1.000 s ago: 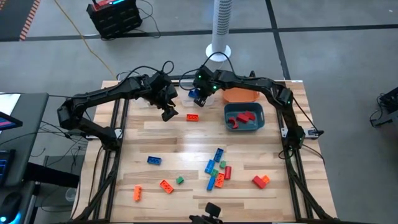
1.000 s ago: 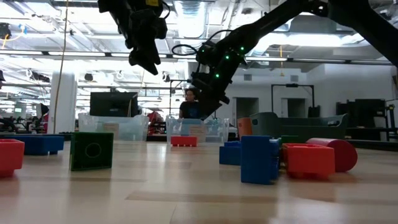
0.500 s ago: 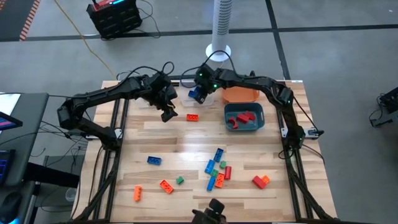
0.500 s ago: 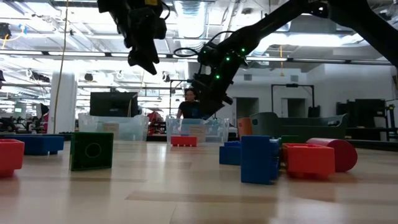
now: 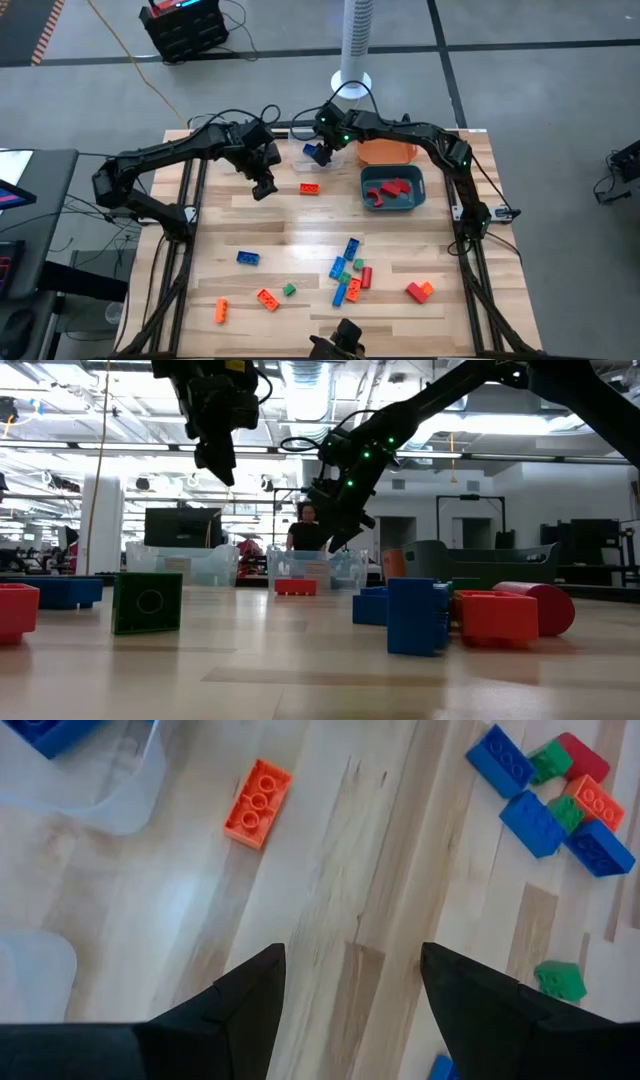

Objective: Sort blocks
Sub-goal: Put the orange game piece into the orange bin

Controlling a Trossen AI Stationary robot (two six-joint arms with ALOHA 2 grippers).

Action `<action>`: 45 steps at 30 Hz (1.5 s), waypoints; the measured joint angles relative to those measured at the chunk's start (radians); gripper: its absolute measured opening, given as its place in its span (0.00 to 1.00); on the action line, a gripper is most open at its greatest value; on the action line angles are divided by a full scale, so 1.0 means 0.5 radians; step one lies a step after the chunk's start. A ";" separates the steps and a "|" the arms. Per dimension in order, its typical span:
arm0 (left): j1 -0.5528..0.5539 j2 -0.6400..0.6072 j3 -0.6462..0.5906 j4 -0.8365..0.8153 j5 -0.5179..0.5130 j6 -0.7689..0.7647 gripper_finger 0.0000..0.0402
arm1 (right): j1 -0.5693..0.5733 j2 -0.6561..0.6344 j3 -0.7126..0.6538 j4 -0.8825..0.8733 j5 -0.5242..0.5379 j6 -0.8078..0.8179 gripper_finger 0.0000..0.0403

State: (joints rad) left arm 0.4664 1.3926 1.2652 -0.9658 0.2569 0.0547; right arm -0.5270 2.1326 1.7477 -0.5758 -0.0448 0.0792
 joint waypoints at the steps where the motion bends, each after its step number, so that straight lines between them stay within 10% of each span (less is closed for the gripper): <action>1: 0.000 0.000 0.000 -0.013 0.000 0.003 0.57 | 0.000 0.000 0.000 -0.001 0.000 0.000 0.59; 13: -0.006 0.038 -0.003 -0.269 0.172 0.368 0.57 | 0.219 -0.208 -0.017 -0.243 -0.022 -0.157 0.59; 25: -0.031 0.135 -0.003 -0.207 0.181 0.235 0.57 | 0.558 -0.236 -0.416 0.285 -0.070 -0.069 0.59; 45: -0.056 -0.022 -0.002 -0.671 0.092 0.318 0.57 | 0.446 -0.232 -0.787 0.937 -0.067 -0.274 0.57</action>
State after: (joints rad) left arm 0.4385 1.3813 1.2644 -1.3012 0.3031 0.2137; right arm -0.3038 2.0167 1.3544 -0.1074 -0.0782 -0.0578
